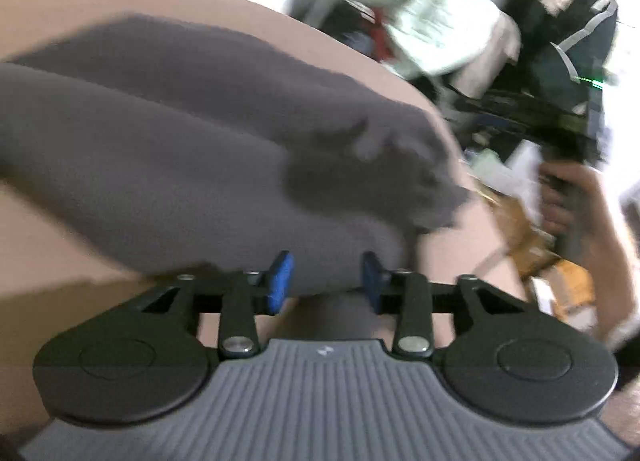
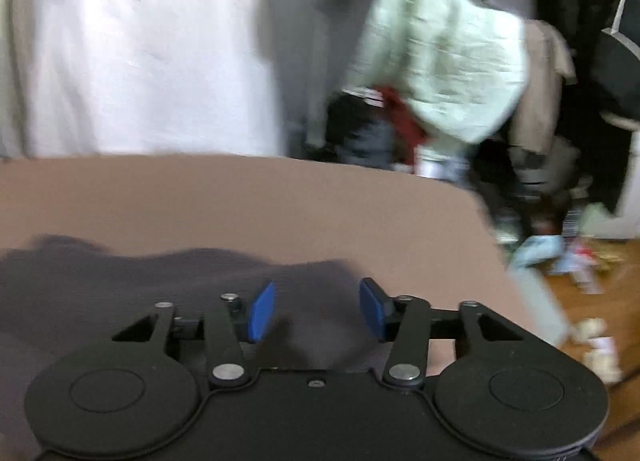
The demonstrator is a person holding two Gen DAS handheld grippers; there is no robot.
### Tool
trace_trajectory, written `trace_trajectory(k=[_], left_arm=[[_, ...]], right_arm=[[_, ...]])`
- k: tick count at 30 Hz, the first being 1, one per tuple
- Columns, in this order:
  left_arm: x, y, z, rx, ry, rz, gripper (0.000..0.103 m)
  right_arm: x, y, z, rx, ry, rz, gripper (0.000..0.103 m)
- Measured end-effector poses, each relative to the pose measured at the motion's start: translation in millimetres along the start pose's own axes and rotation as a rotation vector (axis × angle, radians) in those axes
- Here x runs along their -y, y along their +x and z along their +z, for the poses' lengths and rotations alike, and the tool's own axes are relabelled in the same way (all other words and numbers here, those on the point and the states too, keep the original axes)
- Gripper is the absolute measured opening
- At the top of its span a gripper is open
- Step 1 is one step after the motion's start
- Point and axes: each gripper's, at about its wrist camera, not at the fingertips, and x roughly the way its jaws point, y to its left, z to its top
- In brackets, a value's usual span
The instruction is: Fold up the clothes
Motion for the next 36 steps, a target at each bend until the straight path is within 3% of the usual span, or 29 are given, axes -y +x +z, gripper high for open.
trace_trajectory(k=[4,6,8,10,11,13,15,17,20,22,24,26,27,29,31,33,36], left_arm=[[-72,-54,10,0.122,-0.071,0.183,0.056],[-107,-79,19,0.181,-0.136,0.251,0.056],[-142,-97,19,0.245,-0.206,0.250,0.061],[-180,-108,17,0.288,-0.291,0.191,0.072],[-200,-107,12,0.283,-0.359,0.135,0.072],[-227,-104,0,0.286,-0.469,0.118,0.070],[-242,-101,-6,0.296,-0.487,0.136,0.070],[-249,-93,-3,0.290,-0.478,0.152,0.070],[-248,-82,1,0.278,-0.438,0.179,0.073],[-245,-78,1,0.276,-0.405,0.197,0.076],[-246,-77,0,0.283,-0.384,0.205,0.076],[-247,-77,0,0.288,-0.367,0.211,0.077],[-247,-78,0,0.287,-0.367,0.211,0.077],[-247,-78,2,0.286,-0.371,0.211,0.077],[-249,-82,4,0.286,-0.383,0.207,0.077],[-252,-87,6,0.284,-0.399,0.207,0.077],[-264,-106,13,0.310,-0.459,0.201,0.077]], right_arm=[[-48,-22,-12,-0.023,0.019,0.310,0.061],[-73,-23,-12,-0.057,-0.003,0.398,0.061],[-102,-17,-10,-0.080,-0.053,0.463,0.061],[-132,-15,-13,-0.089,-0.109,0.493,0.064],[-149,-15,-21,-0.093,-0.133,0.505,0.065],[-175,-19,-49,-0.113,-0.159,0.511,0.066],[-196,-19,-80,-0.156,-0.187,0.504,0.066],[-219,-18,-100,-0.184,-0.332,0.493,0.066],[-246,-31,-117,-0.112,-0.565,0.479,0.072],[-259,-31,-130,-0.088,-0.641,0.492,0.086],[-271,-24,-143,-0.075,-0.715,0.470,0.086],[-285,-9,-155,-0.056,-0.789,0.395,0.083],[-284,-2,-157,-0.040,-0.804,0.374,0.076],[-281,11,-148,-0.010,-0.764,0.358,0.067],[-273,15,-136,0.015,-0.693,0.349,0.024],[-260,7,-120,0.034,-0.590,0.348,0.023],[-225,-22,-101,0.057,-0.416,0.427,0.023]])
